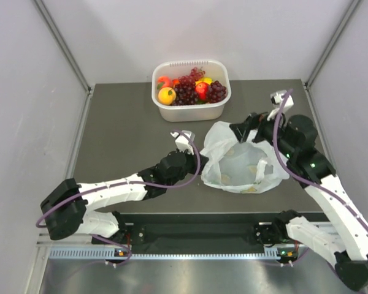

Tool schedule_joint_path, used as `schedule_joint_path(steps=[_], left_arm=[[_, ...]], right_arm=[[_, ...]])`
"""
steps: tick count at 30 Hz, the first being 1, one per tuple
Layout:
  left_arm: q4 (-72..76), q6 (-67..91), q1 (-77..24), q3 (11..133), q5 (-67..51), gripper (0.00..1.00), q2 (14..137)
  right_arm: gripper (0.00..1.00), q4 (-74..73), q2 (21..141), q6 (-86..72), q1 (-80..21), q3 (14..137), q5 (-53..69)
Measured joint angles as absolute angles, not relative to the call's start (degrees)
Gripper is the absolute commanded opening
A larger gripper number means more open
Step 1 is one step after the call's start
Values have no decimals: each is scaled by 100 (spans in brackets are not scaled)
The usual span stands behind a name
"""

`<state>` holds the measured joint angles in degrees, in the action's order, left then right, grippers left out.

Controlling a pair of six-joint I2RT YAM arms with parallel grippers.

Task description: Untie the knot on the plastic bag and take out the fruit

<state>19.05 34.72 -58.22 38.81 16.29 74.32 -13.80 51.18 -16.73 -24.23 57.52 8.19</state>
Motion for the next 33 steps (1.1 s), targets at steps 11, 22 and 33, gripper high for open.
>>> schedule_joint_path(steps=[11, 22, 33], left_arm=[[1811, 3190, -5822, 4300, 1529, 99, 7452], [1487, 3059, -5822, 4331, 1391, 99, 7037], [1361, 2703, -5822, 4340, 1466, 99, 6344]], right_arm=[[100, -2228, 3319, -1638, -2425, 5516, 622], [100, -2685, 3173, -1500, -2425, 5520, 740], [100, -2661, 3151, -1457, -2425, 5564, 884]])
